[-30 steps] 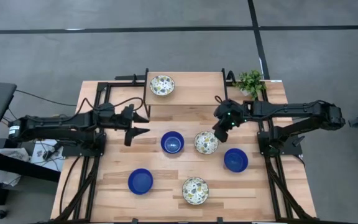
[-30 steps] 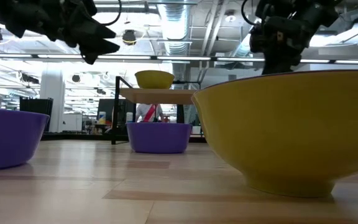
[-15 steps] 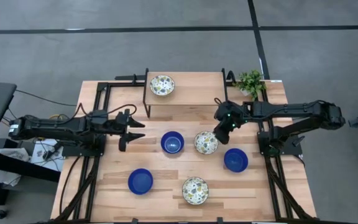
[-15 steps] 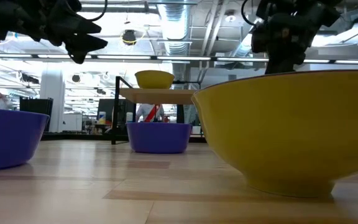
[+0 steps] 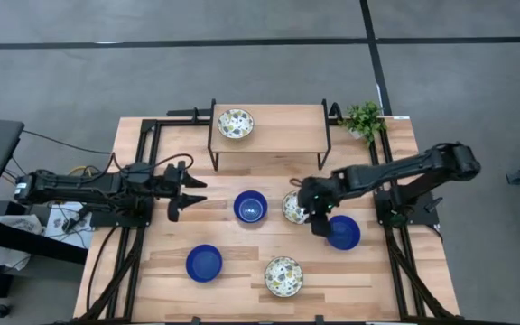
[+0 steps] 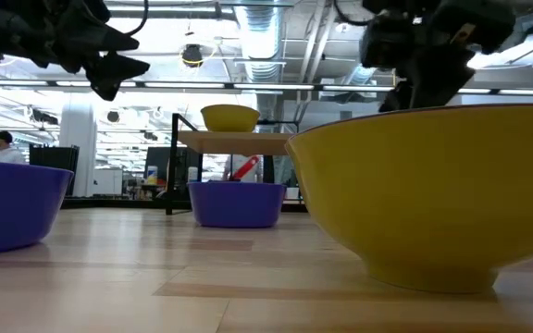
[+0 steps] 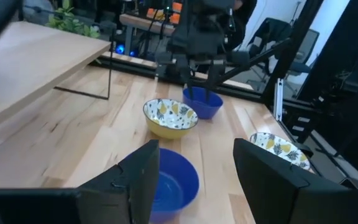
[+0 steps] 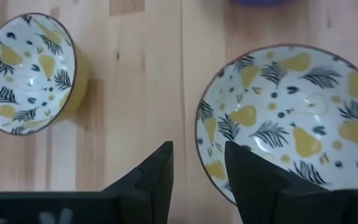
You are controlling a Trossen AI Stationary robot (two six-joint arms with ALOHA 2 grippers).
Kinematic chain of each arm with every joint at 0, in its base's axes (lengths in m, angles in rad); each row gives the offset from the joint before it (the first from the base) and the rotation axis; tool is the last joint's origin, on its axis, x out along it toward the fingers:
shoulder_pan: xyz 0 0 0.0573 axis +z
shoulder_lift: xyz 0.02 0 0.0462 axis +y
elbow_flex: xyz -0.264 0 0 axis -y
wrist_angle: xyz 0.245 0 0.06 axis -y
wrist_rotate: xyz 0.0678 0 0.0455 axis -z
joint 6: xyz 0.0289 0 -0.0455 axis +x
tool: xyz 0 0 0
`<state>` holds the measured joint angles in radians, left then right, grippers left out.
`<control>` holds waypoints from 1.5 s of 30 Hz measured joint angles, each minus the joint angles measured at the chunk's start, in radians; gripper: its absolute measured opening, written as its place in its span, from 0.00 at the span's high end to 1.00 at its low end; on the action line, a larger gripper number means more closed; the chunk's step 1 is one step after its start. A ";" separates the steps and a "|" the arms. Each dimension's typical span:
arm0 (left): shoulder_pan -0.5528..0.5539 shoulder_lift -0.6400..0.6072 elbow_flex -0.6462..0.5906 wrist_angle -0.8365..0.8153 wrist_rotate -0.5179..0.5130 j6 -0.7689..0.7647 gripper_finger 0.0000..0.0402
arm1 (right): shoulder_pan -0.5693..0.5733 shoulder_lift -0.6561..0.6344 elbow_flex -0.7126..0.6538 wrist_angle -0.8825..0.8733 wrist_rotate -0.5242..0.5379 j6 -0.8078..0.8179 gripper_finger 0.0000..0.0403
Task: Pick & Place Mini bowls
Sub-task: Stack the top patterned bowl on top of the patterned cream bowl on the shelf
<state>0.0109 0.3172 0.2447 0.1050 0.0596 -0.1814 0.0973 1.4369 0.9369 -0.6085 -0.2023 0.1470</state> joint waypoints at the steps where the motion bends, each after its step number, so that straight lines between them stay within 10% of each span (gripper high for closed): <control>1: 0.000 -0.008 0.000 -0.003 0.006 0.000 0.49 | 0.003 0.026 0.024 -0.022 0.000 -0.012 0.67; 17: 0.000 -0.044 0.000 -0.069 0.020 0.011 0.49 | 0.045 0.243 0.184 -0.160 0.021 -0.096 0.66; 45: 0.000 -0.044 0.001 -0.067 0.020 0.011 0.49 | 0.042 0.254 0.184 -0.154 0.089 -0.095 0.65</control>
<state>0.0109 0.2729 0.2455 0.0377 0.0795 -0.1703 0.1392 1.6905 1.1210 -0.7624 -0.1131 0.0522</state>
